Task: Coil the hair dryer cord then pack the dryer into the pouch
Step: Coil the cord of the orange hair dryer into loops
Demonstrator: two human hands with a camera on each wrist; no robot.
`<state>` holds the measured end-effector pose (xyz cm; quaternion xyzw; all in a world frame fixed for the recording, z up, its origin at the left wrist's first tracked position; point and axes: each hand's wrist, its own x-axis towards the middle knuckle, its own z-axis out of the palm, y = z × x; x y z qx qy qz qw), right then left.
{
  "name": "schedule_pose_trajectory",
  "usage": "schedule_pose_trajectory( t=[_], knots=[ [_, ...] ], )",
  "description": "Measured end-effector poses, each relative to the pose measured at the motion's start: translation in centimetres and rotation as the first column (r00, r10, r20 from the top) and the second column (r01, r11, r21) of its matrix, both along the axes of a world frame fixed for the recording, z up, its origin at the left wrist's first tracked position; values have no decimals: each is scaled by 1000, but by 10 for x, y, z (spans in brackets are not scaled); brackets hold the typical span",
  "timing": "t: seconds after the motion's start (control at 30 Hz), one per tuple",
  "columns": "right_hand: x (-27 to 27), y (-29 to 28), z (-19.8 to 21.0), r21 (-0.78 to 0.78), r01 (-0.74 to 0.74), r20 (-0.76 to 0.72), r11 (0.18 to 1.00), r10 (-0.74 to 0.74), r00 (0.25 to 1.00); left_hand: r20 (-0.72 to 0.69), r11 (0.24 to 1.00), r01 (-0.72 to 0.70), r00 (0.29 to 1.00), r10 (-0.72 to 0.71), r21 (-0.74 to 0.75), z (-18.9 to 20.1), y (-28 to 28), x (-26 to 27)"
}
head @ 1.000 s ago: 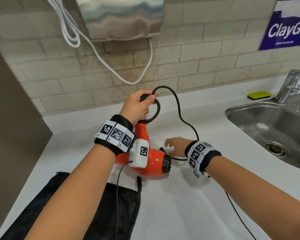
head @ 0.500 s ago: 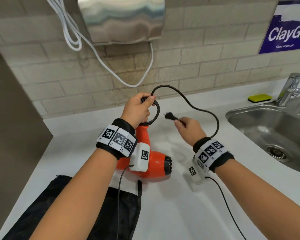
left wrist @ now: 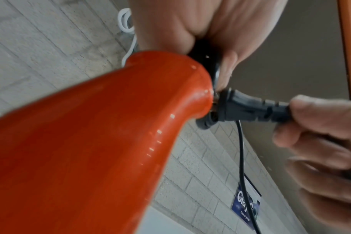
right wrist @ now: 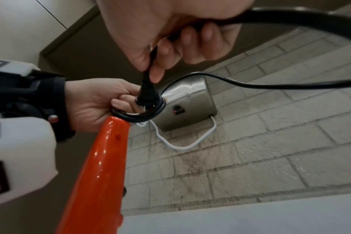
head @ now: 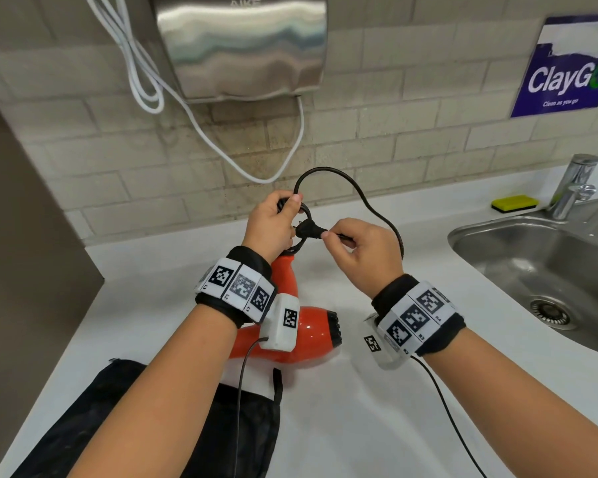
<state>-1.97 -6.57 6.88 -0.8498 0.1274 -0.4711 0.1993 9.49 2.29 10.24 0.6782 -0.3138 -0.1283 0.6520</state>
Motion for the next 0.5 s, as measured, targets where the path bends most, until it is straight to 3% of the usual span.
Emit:
schedule_pose_trajectory(
  t=[0.17, 0.3, 0.5],
  knots=[
    [0, -4, 3, -96, -13, -8, 995, 12, 1000, 43, 1000, 18, 999, -18, -3, -1, 0, 1],
    [-3, -18, 1, -138, -104, -84, 985, 93, 992, 57, 999, 40, 998, -39, -15, -1, 1, 0],
    [-2, -19, 2, -132, 31, -127, 991, -48, 991, 77, 998, 57, 995, -57, 5, 0, -1, -3]
  ],
)
